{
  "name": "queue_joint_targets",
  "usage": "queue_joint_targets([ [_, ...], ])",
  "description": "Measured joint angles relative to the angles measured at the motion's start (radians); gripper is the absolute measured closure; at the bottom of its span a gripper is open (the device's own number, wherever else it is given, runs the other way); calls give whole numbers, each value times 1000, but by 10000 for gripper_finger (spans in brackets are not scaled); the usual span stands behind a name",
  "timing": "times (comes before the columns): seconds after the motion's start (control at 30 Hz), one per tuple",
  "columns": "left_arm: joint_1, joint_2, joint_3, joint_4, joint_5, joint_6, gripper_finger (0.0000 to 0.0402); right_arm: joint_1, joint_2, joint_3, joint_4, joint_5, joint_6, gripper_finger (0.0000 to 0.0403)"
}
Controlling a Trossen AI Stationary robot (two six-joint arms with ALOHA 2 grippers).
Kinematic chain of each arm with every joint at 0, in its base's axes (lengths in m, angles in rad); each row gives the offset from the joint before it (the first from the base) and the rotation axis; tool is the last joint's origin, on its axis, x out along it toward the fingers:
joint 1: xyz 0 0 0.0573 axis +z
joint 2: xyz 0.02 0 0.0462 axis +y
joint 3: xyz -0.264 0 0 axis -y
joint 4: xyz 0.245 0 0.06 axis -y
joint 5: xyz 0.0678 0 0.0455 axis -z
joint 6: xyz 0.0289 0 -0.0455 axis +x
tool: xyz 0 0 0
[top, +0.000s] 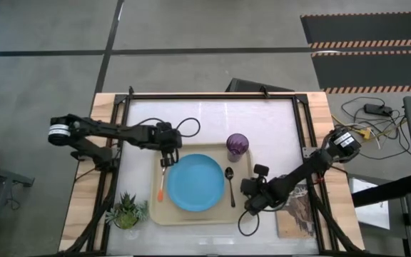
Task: Pick and place plate/cup/fork/spoon on tray
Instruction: Adjust the white tray
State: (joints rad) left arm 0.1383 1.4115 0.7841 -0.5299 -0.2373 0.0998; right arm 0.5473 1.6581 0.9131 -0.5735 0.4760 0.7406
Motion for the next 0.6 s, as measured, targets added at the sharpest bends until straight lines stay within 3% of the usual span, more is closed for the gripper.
queue_joint_targets([
  [0.4,47,91,3,44,-19,72,401,-10,1,-1,11,3,20,394],
  [0.6,71,93,1,64,-43,71,401,-15,2,-8,6,63,18,394],
])
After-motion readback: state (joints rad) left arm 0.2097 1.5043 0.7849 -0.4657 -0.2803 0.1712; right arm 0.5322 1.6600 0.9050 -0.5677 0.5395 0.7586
